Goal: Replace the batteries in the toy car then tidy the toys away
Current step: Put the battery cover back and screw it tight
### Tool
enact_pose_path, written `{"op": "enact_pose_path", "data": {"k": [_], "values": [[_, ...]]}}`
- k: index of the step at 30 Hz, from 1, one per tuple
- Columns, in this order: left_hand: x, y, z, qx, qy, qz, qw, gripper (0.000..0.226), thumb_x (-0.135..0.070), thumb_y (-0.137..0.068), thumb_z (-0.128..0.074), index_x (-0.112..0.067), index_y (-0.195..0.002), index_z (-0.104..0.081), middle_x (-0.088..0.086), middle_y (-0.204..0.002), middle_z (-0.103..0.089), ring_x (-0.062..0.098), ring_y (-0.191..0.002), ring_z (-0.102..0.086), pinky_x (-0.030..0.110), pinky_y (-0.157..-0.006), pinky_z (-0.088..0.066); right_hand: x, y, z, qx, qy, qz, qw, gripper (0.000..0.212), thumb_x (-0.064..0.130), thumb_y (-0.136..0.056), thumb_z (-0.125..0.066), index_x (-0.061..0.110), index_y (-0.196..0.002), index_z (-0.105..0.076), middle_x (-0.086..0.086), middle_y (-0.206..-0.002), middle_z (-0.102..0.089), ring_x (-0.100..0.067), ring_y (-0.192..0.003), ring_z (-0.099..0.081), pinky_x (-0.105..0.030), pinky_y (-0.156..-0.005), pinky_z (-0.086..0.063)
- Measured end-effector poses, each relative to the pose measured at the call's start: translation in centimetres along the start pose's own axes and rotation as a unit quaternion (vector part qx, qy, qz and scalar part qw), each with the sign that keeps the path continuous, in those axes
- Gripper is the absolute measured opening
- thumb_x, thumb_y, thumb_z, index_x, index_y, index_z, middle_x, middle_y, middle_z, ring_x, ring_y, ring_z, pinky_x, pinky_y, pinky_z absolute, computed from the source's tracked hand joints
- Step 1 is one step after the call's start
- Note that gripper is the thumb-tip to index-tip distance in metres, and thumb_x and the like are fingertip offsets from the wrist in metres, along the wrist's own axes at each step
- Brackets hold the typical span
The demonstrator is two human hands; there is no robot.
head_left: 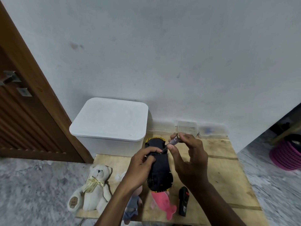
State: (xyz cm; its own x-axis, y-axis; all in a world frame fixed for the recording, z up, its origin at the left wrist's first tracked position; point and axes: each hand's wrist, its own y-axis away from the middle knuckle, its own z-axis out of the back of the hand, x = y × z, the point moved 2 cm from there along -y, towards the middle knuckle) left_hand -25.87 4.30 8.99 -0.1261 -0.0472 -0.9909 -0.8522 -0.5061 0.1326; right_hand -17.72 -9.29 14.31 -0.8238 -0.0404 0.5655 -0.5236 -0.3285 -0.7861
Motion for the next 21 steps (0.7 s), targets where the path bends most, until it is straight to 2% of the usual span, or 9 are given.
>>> {"op": "enact_pose_path", "data": {"k": [3,6,8,10,12,14,17,19,21], "values": [[0.05,0.01,0.00,-0.001,0.006,0.004,1.000,0.053,0.008,-0.092,-0.048,-0.036,-0.086,-0.077,-0.005,-0.106,-0.073,0.017,-0.095,-0.069,0.031,-0.077,-0.056,0.26,-0.01,0.14,0.025,-0.026,-0.006,0.999,0.042,-0.001,-0.086,-0.066,0.014,-0.122,-0.051,-0.014,-0.117,-0.067,-0.027,-0.111,-0.068,-0.051,-0.084,-0.058],[-0.04,-0.05,0.04,0.002,0.007,0.005,1.000,0.051,0.007,-0.092,-0.047,-0.034,-0.089,-0.077,-0.004,-0.108,-0.072,0.018,-0.097,-0.069,0.036,-0.078,-0.058,0.34,-0.27,0.20,0.019,-0.028,0.007,0.999,0.040,-0.002,-0.085,-0.068,0.013,-0.119,-0.053,-0.013,-0.108,-0.070,-0.026,-0.102,-0.071,-0.050,-0.075,-0.060],[-0.17,-0.06,0.01,0.005,0.004,0.002,1.000,0.049,0.007,-0.092,-0.047,-0.032,-0.090,-0.078,-0.004,-0.109,-0.072,0.017,-0.097,-0.069,0.032,-0.077,-0.057,0.37,-0.42,0.15,-0.006,-0.009,0.014,1.000,0.039,0.001,-0.082,-0.072,0.012,-0.115,-0.054,-0.011,-0.100,-0.070,-0.027,-0.092,-0.072,-0.047,-0.070,-0.059],[-0.25,0.06,-0.08,0.008,0.002,0.002,1.000,0.049,0.006,-0.092,-0.048,-0.032,-0.090,-0.078,-0.005,-0.108,-0.072,0.016,-0.096,-0.069,0.027,-0.074,-0.057,0.36,-0.44,0.21,-0.028,0.014,0.013,0.999,0.038,0.006,-0.082,-0.074,0.012,-0.113,-0.054,-0.003,-0.101,-0.066,-0.025,-0.090,-0.071,-0.045,-0.071,-0.059],[-0.19,0.22,-0.21,0.010,0.011,0.007,1.000,0.049,0.007,-0.092,-0.048,-0.032,-0.089,-0.078,-0.007,-0.105,-0.073,0.016,-0.095,-0.070,0.025,-0.072,-0.056,0.28,-0.44,0.39,-0.023,0.009,-0.005,1.000,0.037,0.009,-0.084,-0.071,0.014,-0.116,-0.054,0.002,-0.109,-0.064,-0.026,-0.095,-0.071,-0.047,-0.075,-0.059],[-0.09,0.27,-0.30,0.009,0.014,0.007,1.000,0.051,0.007,-0.092,-0.048,-0.034,-0.088,-0.078,-0.008,-0.103,-0.073,0.017,-0.096,-0.069,0.029,-0.074,-0.057,0.08,-0.38,0.59,0.004,-0.021,-0.015,1.000,0.038,0.005,-0.086,-0.068,0.014,-0.120,-0.053,-0.004,-0.112,-0.066,-0.027,-0.100,-0.072,-0.050,-0.077,-0.060],[-0.06,0.08,-0.29,0.008,0.004,0.000,1.000,0.052,0.007,-0.092,-0.048,-0.035,-0.088,-0.078,-0.008,-0.105,-0.073,0.019,-0.098,-0.069,0.037,-0.081,-0.058,-0.13,-0.34,0.77,0.001,-0.022,-0.013,1.000,0.040,0.002,-0.084,-0.070,0.013,-0.119,-0.053,-0.016,-0.104,-0.069,-0.029,-0.095,-0.073,-0.049,-0.072,-0.061],[-0.09,0.00,-0.36,0.012,0.001,-0.003,1.000,0.050,0.006,-0.093,-0.048,-0.035,-0.089,-0.078,-0.008,-0.106,-0.072,0.019,-0.098,-0.069,0.034,-0.078,-0.059,-0.10,-0.49,0.77,-0.019,0.002,-0.011,1.000,0.040,0.007,-0.083,-0.074,0.012,-0.117,-0.054,-0.014,-0.099,-0.069,-0.027,-0.089,-0.073,-0.046,-0.070,-0.061],[-0.16,0.04,-0.42,0.015,0.005,-0.003,1.000,0.050,0.005,-0.093,-0.048,-0.035,-0.090,-0.078,-0.010,-0.106,-0.072,0.016,-0.097,-0.069,0.027,-0.074,-0.057,0.03,-0.67,0.74,-0.019,0.024,-0.017,0.999,0.043,0.011,-0.083,-0.074,0.014,-0.121,-0.053,-0.009,-0.100,-0.068,-0.023,-0.088,-0.073,-0.039,-0.073,-0.062]]}}
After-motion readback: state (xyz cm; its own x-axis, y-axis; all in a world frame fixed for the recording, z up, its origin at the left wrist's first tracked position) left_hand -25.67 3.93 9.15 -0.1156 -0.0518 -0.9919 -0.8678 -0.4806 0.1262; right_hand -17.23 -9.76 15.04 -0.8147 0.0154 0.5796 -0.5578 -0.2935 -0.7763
